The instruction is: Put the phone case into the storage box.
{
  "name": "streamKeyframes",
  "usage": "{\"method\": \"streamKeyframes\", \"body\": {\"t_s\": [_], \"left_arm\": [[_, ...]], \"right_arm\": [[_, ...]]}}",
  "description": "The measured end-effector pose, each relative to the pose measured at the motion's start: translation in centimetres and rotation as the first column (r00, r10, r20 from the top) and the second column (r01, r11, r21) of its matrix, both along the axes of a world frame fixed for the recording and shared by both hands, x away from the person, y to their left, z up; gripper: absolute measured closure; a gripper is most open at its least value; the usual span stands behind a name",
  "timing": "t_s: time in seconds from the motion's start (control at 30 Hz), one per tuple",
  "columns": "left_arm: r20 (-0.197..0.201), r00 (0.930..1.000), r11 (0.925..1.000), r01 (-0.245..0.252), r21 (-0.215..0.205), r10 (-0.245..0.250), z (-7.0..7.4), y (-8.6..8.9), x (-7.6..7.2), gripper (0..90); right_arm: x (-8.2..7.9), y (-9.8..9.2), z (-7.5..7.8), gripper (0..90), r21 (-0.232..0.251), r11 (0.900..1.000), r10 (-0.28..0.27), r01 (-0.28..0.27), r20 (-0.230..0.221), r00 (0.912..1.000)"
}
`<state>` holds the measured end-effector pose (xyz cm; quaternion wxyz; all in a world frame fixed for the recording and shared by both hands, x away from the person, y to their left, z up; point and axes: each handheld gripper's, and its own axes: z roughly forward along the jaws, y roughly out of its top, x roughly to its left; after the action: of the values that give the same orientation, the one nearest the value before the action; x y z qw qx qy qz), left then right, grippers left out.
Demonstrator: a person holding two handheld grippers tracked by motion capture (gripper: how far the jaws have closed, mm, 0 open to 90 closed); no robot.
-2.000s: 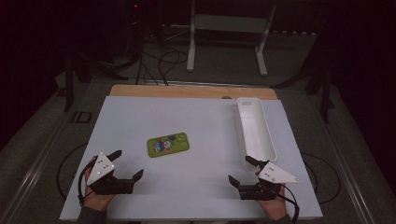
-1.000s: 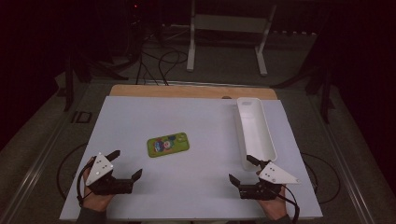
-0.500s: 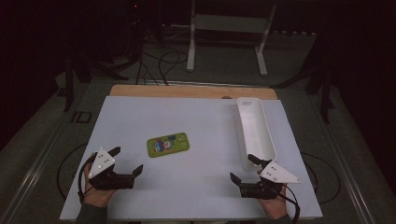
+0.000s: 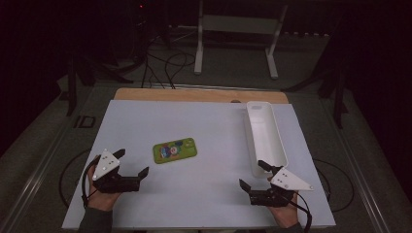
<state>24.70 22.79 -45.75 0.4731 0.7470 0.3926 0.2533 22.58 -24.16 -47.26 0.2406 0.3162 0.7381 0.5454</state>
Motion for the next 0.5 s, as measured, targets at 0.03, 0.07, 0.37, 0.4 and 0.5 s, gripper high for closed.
{"method": "streamKeyframes", "body": {"t_s": [0.03, 0.07, 0.37, 0.4, 0.5], "left_arm": [[0.000, 1.0000, 1.0000, 0.000, 0.000, 0.000, 0.0, 0.0, 0.0, 0.0], [-0.001, 1.0000, 1.0000, -0.005, 0.005, 0.005, 0.0, -0.1, 0.2, 0.0], [0.003, 1.0000, 1.0000, -0.004, 0.007, 0.004, 0.3, -0.5, 1.1, 0.0], [0.002, 1.0000, 1.0000, -0.003, 0.008, 0.003, 0.4, -0.5, 1.2, 0.0], [0.004, 1.0000, 0.9999, -0.003, 0.011, 0.003, 0.4, -0.6, 1.5, 0.0]], "right_arm": [[0.0, 0.0, 0.0, 8.7, 0.001, 1.000, -0.001, 0.001, 0.000, 1.0000], [0.0, 0.0, 0.0, 8.7, 0.001, 1.000, -0.003, 0.003, 0.001, 1.0000], [0.0, 0.0, 0.0, 8.7, 0.001, 1.000, -0.004, 0.004, 0.000, 1.0000], [0.0, 0.0, 0.0, 8.7, 0.001, 1.000, -0.004, 0.004, 0.000, 1.0000], [0.1, 0.0, 0.0, 8.7, 0.001, 1.000, -0.005, 0.005, 0.001, 1.0000]]}}
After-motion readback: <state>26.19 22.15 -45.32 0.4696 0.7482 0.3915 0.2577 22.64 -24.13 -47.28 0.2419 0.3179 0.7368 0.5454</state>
